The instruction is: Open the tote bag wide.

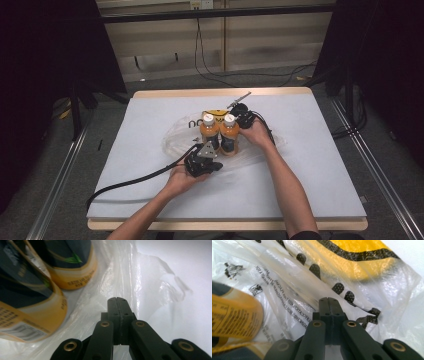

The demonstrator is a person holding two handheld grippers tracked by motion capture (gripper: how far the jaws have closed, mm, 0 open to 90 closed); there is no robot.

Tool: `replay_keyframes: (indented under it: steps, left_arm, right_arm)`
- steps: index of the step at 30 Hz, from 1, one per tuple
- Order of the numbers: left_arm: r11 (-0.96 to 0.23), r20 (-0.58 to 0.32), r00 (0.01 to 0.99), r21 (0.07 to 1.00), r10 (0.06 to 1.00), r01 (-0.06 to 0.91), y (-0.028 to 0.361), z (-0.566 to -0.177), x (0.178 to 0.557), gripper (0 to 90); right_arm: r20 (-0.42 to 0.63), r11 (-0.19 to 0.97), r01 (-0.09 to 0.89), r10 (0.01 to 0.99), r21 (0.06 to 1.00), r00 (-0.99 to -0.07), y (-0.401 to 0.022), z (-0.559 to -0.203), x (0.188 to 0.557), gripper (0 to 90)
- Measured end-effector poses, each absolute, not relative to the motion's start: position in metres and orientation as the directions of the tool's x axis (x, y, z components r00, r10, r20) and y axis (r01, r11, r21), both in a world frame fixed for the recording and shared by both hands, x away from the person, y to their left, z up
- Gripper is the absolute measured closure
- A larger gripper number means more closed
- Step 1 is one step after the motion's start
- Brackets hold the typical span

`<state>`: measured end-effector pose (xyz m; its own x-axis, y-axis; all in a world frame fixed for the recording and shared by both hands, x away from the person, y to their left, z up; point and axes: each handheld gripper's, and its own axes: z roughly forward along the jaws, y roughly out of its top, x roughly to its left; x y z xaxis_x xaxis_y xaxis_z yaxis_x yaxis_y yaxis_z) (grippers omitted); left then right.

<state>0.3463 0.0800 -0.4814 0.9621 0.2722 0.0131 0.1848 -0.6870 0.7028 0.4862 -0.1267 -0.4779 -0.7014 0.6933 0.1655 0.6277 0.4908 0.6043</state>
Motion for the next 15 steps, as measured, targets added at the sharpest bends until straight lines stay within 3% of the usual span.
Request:
replay_keyframes:
  steps: [15]
  left_arm:
    - [-0.679, -0.008, 0.966, 0.709, 0.258, 0.187, 0.084, -0.482, 0.341, 90.0]
  right_arm:
    - [0.151, 0.460, 0.645, 0.731, 0.611, -0.665, -0.119, -0.479, 0.500, 90.0]
